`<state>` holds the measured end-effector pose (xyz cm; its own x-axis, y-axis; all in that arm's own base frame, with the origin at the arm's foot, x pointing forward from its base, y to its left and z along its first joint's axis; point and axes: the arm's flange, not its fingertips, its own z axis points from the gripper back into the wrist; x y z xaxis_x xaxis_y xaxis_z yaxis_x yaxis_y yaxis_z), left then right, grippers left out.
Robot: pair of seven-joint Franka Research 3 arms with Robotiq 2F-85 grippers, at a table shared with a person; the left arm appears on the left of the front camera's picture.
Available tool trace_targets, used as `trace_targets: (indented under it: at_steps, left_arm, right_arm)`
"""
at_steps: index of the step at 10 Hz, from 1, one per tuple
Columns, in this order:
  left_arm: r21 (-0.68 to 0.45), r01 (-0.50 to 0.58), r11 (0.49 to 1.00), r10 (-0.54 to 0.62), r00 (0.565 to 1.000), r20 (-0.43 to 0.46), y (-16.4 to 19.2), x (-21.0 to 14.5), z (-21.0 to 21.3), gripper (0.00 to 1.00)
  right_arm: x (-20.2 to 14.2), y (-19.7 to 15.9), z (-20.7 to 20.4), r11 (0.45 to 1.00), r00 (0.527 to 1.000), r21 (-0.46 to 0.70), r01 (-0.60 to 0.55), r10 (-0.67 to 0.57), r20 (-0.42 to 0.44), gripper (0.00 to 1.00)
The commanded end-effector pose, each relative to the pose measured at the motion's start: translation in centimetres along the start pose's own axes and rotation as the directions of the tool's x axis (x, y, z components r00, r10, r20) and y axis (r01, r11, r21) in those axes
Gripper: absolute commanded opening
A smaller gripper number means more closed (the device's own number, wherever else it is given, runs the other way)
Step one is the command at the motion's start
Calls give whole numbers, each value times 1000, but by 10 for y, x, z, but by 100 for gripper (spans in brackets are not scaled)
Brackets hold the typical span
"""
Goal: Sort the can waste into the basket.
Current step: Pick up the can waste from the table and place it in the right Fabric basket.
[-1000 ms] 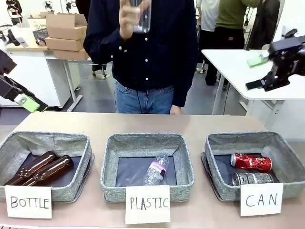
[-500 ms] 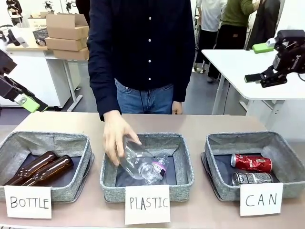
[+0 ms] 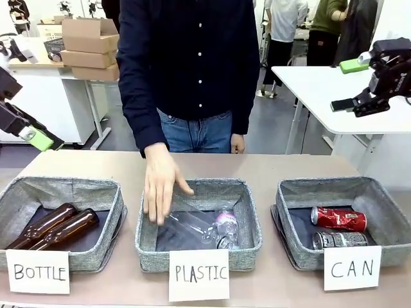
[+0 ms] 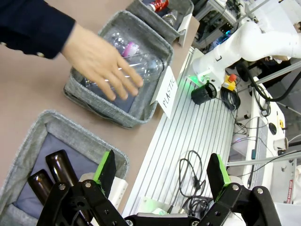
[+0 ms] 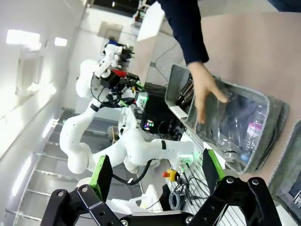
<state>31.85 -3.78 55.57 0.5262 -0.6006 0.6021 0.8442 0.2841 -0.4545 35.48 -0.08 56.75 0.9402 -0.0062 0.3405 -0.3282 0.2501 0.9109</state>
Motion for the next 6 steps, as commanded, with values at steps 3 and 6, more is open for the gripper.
trace_targets:
  at_steps: [3, 6]
  left_arm:
    - [-2, -1, 1000, 1, 1000, 26, -2, 0, -2, 100]
    - [-2, -1, 1000, 1, 1000, 26, -2, 0, -2, 100]
  right_arm:
    - [0, 0, 1, 1000, 1000, -2, -21, 21, -12, 100]
    - [0, 0, 1, 1000, 1000, -2, -21, 21, -12, 100]
